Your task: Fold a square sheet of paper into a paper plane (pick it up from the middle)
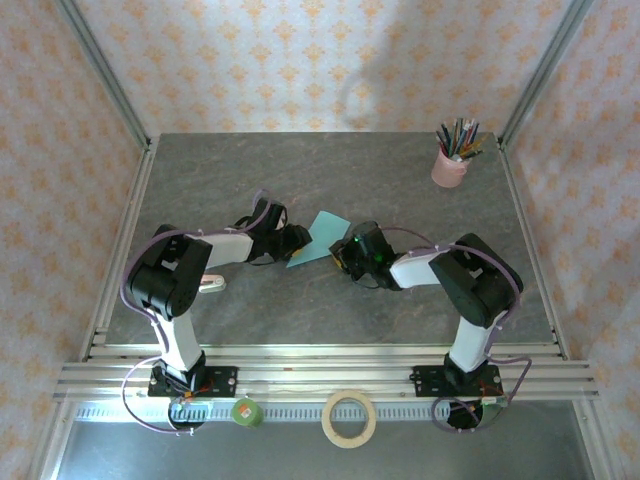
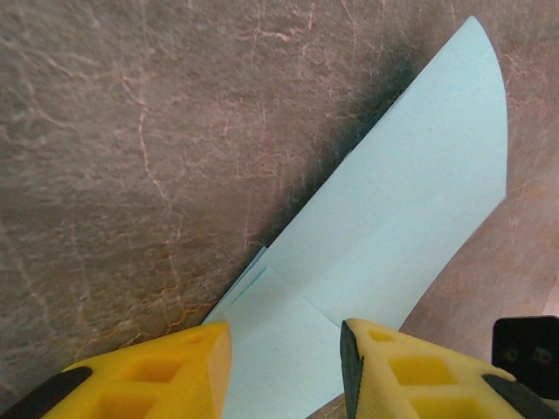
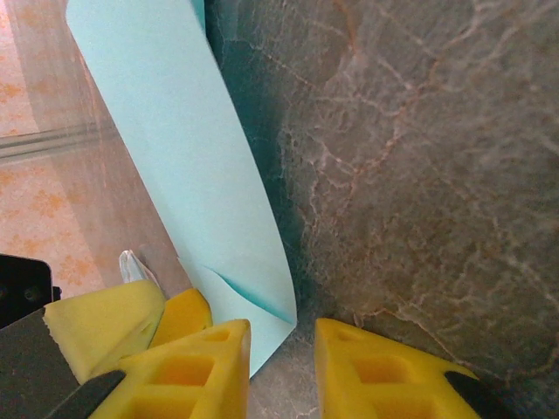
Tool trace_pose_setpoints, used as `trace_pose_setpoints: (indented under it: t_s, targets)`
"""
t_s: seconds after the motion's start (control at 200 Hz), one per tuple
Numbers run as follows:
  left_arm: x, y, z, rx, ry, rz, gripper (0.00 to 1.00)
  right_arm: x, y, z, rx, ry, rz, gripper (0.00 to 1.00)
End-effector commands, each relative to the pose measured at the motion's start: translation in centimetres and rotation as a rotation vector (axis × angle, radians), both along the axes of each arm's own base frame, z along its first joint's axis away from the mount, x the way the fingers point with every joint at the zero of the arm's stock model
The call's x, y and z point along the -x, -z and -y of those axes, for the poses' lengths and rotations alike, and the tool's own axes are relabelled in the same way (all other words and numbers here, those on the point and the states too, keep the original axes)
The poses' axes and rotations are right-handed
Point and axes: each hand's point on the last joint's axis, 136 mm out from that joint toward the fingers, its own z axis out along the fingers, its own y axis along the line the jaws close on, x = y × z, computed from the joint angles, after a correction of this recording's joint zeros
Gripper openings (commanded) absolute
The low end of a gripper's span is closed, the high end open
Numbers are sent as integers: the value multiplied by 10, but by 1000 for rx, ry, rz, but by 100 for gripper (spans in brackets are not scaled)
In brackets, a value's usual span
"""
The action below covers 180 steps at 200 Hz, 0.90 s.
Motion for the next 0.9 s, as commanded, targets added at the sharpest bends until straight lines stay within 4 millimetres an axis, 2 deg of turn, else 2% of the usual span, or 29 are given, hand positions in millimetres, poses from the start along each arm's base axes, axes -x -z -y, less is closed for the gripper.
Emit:
trace_pose_setpoints:
  t_s: [0.0,0.14,0.375,0.691,0.896]
  targets:
    - [11,14,-9,-13,-24,-80,43,-3,5,4,48,14,-5,26]
    - [11,15,-6,4,-15,-83,43,-5,0,2,40,6,16,26]
    - [13,14,-4,11,2,-84,43,-9,-11,-17,-40,-56,54,23]
    - [11,10,-2,14,12,-75,43,-10,-21,-18,-65,-59,95,20]
    - [6,-3,1,27,28,-30,44,-10,-21,-14,-48,-49,100,11]
